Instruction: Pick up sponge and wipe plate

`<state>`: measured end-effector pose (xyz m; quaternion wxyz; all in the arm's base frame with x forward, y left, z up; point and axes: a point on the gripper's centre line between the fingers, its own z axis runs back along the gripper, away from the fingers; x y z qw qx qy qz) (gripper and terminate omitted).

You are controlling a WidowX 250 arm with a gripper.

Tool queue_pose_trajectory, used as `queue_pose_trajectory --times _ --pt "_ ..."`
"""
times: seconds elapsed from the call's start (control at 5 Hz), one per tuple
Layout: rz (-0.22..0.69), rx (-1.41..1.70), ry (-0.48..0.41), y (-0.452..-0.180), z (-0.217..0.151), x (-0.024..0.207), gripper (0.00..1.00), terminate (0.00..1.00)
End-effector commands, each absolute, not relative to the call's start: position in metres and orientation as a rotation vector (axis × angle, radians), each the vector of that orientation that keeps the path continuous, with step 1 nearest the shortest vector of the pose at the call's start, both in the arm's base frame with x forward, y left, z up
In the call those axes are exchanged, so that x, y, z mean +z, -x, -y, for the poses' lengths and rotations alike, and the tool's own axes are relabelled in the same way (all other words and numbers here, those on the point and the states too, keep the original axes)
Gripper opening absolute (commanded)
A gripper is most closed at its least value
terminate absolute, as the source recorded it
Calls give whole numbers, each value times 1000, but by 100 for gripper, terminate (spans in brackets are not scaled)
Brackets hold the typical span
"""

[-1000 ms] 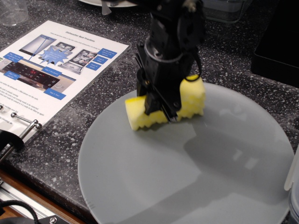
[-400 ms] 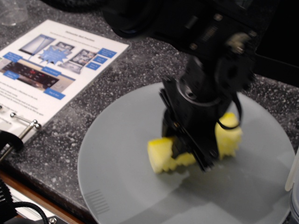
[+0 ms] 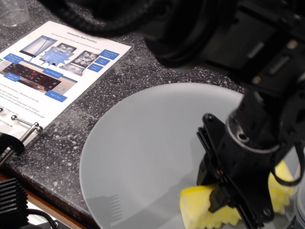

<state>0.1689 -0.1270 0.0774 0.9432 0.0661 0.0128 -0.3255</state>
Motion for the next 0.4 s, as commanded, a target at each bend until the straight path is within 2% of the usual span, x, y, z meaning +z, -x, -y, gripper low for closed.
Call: queue_pose_trajectory --times 0.0,0.2 --pt "53 -552 -146 -212 96 84 0 0" --pt "26 -477 -156 -248 62 88 0 100"
